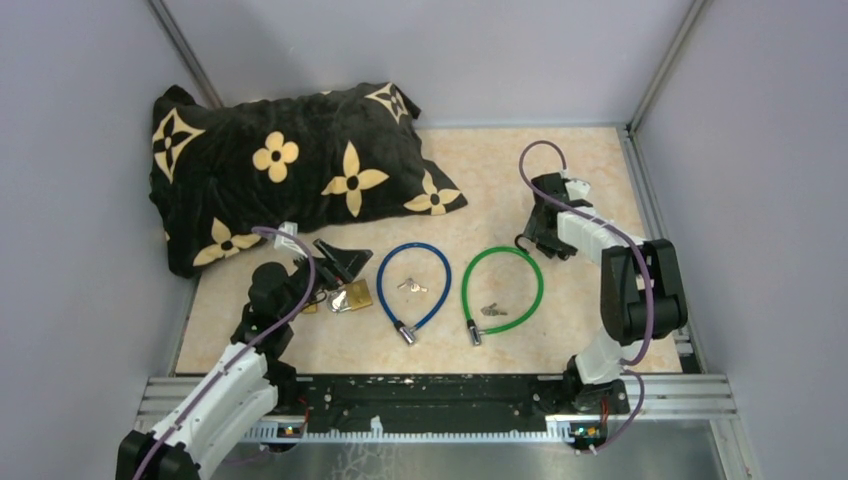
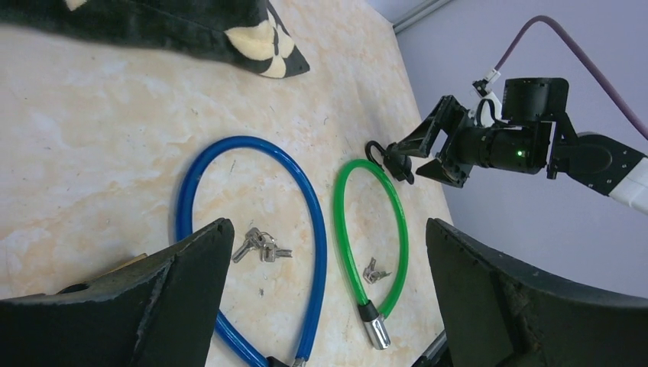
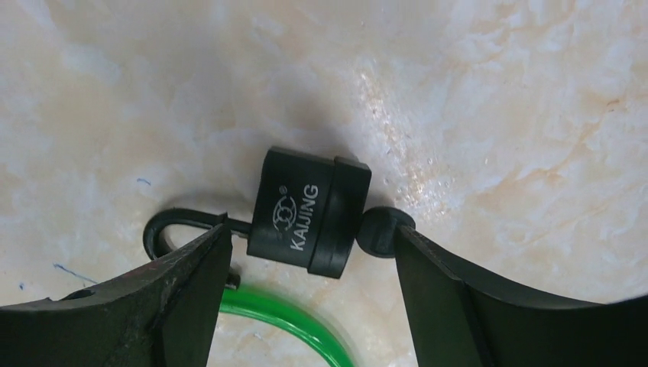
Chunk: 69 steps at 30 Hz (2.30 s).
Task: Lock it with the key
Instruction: Pick up the lock from the center of the board.
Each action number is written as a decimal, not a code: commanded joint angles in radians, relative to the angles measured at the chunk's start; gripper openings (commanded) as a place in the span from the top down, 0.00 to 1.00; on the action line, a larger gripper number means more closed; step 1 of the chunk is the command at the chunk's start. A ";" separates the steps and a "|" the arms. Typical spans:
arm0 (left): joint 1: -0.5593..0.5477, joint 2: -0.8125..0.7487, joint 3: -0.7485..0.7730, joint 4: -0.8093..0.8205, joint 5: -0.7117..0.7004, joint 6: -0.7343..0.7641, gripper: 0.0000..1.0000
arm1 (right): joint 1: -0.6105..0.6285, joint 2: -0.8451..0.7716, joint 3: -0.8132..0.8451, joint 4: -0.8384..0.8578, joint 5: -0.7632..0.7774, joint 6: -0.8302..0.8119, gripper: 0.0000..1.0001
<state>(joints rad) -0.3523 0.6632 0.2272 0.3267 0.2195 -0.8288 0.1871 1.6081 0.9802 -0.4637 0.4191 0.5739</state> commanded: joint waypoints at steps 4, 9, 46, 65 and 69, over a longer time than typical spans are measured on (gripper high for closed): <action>0.024 -0.027 -0.019 0.001 -0.004 0.041 0.02 | -0.003 0.098 0.146 -0.023 0.089 -0.002 0.26; 0.032 -0.022 -0.027 0.011 0.001 0.031 0.02 | -0.003 0.144 0.141 -0.036 0.057 -0.003 0.27; -0.223 0.535 0.289 0.162 0.596 0.882 0.25 | -0.043 -0.138 0.010 0.126 -0.325 -0.277 1.00; -0.378 0.997 0.598 0.281 0.478 0.468 0.37 | 0.286 -0.420 -0.048 0.112 -0.477 -0.098 1.00; -0.378 0.989 0.599 0.300 0.515 0.425 0.42 | 0.322 -0.426 -0.051 0.115 -0.472 -0.095 1.00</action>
<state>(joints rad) -0.7273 1.6745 0.8074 0.5701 0.7055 -0.3237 0.4713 1.2308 0.9161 -0.4118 -0.0299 0.4484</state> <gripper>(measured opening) 0.591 0.485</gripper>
